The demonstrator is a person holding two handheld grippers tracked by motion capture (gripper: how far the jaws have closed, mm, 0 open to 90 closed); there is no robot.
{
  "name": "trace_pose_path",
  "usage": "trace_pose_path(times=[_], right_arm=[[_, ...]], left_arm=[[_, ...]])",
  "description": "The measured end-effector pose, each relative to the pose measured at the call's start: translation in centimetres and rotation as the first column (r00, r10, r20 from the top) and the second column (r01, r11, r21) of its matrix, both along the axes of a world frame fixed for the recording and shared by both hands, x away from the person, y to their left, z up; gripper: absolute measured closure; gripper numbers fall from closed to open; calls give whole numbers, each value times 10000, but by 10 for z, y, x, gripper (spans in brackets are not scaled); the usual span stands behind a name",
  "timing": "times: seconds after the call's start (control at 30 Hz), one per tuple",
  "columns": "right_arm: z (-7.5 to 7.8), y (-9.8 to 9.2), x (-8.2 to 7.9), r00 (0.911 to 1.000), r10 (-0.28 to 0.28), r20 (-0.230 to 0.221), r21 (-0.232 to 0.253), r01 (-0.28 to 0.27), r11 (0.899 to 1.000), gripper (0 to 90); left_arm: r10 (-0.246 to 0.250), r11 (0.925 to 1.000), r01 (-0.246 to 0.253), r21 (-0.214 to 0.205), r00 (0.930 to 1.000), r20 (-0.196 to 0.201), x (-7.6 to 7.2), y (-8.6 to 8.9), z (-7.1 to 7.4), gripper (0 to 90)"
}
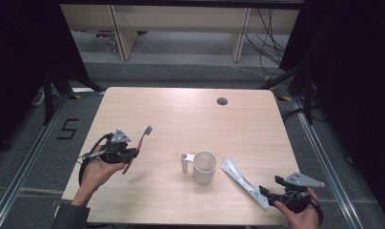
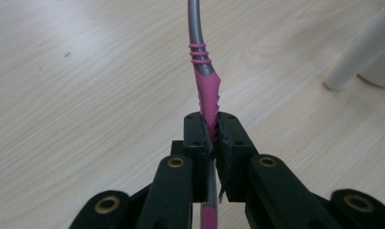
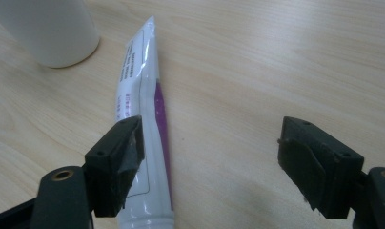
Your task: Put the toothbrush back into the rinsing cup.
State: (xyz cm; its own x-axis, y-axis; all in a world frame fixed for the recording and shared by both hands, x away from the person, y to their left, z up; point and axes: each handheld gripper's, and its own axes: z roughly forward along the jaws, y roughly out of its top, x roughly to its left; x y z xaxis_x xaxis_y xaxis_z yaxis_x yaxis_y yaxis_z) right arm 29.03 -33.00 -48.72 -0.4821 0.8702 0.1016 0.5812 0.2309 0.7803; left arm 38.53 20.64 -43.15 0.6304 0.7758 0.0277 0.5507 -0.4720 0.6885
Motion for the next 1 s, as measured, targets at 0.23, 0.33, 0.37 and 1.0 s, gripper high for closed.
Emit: trace_pose_path(times=[0.23,0.33,0.37,1.0], right_arm=[[0,1,0,9999,-5,-133,48,6,10000,249],[0,0,0,9999,-6,-148,24,7,10000,248],[-1,0,1,10000,-28,-91,-48,27,10000,248],[-1,-3,2,9998,120,151,-220,-117,9997,248]], left_arm=[[713,9880,-576,-1436,9932,921,0,3,0,828],[714,9878,-556,-1453,9918,1059,-1,3,0,828],[674,9846,-495,-1676,9924,1032,0,3,0,828],[595,9641,-13,-2654,9756,2113,1,-37,8,829]])
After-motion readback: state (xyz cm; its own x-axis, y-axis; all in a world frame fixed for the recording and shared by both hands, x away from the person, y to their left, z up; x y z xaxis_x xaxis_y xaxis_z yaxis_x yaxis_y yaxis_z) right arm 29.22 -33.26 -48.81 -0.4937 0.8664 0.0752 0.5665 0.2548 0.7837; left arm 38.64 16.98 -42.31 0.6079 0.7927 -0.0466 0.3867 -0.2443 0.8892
